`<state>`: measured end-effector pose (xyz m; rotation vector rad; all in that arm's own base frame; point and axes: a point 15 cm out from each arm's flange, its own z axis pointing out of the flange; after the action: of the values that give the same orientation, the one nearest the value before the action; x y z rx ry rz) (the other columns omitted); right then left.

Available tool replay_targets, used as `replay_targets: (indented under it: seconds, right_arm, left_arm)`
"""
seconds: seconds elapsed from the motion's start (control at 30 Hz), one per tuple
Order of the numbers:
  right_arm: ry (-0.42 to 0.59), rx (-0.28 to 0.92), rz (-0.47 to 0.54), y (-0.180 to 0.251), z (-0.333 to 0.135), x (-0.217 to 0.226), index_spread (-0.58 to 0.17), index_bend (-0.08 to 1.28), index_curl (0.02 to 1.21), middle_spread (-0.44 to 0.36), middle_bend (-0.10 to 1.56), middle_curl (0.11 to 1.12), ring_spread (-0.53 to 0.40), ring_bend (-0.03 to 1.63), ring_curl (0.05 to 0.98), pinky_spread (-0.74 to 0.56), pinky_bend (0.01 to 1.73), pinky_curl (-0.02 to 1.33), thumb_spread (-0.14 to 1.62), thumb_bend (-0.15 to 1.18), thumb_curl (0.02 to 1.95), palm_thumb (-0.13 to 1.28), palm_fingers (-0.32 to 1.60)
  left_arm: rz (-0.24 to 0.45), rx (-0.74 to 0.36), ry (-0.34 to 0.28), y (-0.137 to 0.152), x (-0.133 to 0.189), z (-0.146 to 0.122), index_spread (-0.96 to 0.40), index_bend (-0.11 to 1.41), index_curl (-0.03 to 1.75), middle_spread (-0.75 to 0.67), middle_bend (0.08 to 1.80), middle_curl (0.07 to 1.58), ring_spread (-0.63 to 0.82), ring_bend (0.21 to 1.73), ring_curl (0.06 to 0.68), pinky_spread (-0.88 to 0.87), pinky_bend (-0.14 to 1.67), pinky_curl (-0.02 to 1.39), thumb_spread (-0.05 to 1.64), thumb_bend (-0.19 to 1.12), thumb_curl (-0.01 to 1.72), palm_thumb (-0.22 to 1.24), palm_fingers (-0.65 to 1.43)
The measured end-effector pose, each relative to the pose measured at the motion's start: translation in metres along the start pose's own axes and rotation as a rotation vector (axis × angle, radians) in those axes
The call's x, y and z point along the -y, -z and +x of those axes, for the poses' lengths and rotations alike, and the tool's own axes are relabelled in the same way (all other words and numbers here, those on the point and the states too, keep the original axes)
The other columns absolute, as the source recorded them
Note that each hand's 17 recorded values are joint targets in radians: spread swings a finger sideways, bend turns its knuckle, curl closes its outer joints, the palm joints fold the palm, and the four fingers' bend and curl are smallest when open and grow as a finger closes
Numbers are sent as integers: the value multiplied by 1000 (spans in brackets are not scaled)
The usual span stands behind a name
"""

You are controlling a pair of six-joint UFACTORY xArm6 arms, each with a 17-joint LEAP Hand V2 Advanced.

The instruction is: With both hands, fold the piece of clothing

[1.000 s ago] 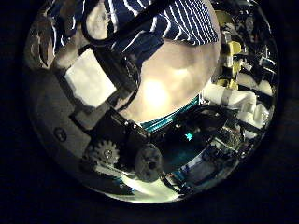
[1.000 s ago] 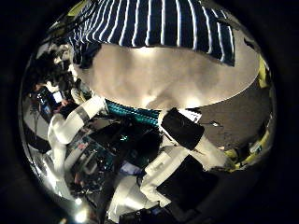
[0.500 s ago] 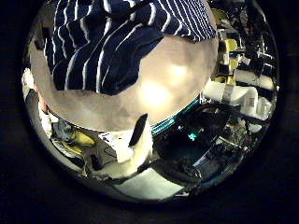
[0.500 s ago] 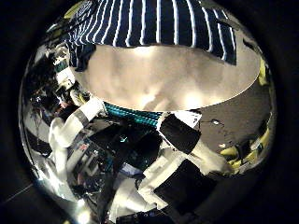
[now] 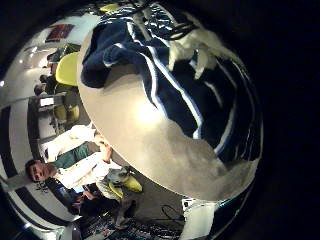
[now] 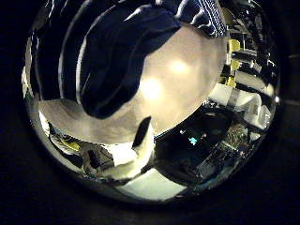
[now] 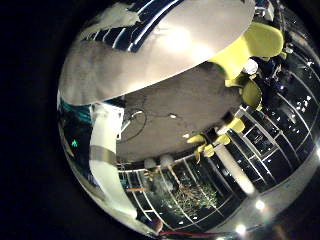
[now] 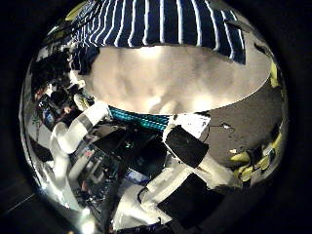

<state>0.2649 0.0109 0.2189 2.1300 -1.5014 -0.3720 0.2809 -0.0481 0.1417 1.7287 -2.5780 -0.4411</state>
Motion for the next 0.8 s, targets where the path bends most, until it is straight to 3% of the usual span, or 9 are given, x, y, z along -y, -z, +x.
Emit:
replay_targets:
  seconds: [0.03, 0.1, 0.13, 0.17, 0.2, 0.3, 0.5, 0.8]
  right_arm:
    - [0, -1, 0, 0, 0, 0, -227, 166, 304, 7, 413, 430, -129, 936, 371, 14, 862, 169, 1195, -17, 286, 545, 218]
    - [-1, 1, 0, 0, 0, 0, -228, 166, 305, 7, 415, 430, -129, 936, 372, 14, 864, 167, 1193, -20, 285, 541, 217]
    - [-3, 3, -2, 0, 1, 0, -230, 166, 305, 4, 415, 430, -129, 936, 373, 14, 865, 167, 1193, -19, 285, 540, 217]
    - [-5, 4, -2, -1, 2, 0, -230, 169, 306, 2, 420, 432, -129, 934, 373, 14, 865, 165, 1193, -19, 286, 539, 220]
    - [-7, 5, -3, -1, 2, 0, -232, 173, 308, 1, 421, 431, -129, 935, 374, 15, 864, 163, 1193, -18, 286, 539, 223]
    - [-6, 4, -5, -4, 1, 3, -237, 181, 315, -9, 441, 436, -132, 931, 371, 5, 856, 154, 1192, -18, 286, 538, 256]
    - [-27, -5, 5, -14, -2, 24, -231, 169, 321, -31, 471, 447, -158, 951, 383, -43, 887, 148, 1174, -16, 295, 564, 300]
    - [-71, -99, 89, -15, 12, 60, -249, 191, 344, -88, 496, 466, -217, 983, 401, -143, 948, 144, 1092, -15, 322, 621, 384]
  left_arm:
    - [1, 0, 7, 0, 0, -1, 51, 63, 299, 124, 298, 457, 165, 896, 277, -3, 888, 474, 942, -7, 325, 357, 375]
    - [6, 6, 18, 1, 2, -3, -5, 99, 293, 40, 469, 515, -5, 951, 292, -124, 968, 495, 952, 8, 333, 407, 671]
    - [10, 11, 24, 3, 3, -4, -17, 92, 280, 11, 475, 496, -49, 947, 275, -167, 972, 480, 953, 3, 334, 413, 678]
    - [13, 15, 26, 4, 4, -6, -37, 101, 278, -45, 522, 532, -123, 959, 297, -237, 1016, 508, 960, -4, 335, 429, 654]
    - [16, 17, 30, 6, 5, -7, -102, 188, 294, -124, 650, 596, -246, 1088, 336, -331, 1055, 527, 977, 16, 346, 500, 946]
    - [27, 18, 38, 10, 8, -9, -201, 238, 332, -238, 744, 695, -369, 1180, 399, -433, 1127, 577, 1008, 34, 362, 608, 1027]
    - [44, 21, 41, 22, 13, -12, -368, 367, 443, -392, 813, 825, -450, 1273, 473, -520, 1190, 640, 1052, 27, 392, 733, 1034]
    - [34, 25, 38, 34, 5, -16, -513, 429, 616, -517, 844, 930, -470, 1341, 514, -570, 1242, 693, 1078, -15, 417, 779, 966]
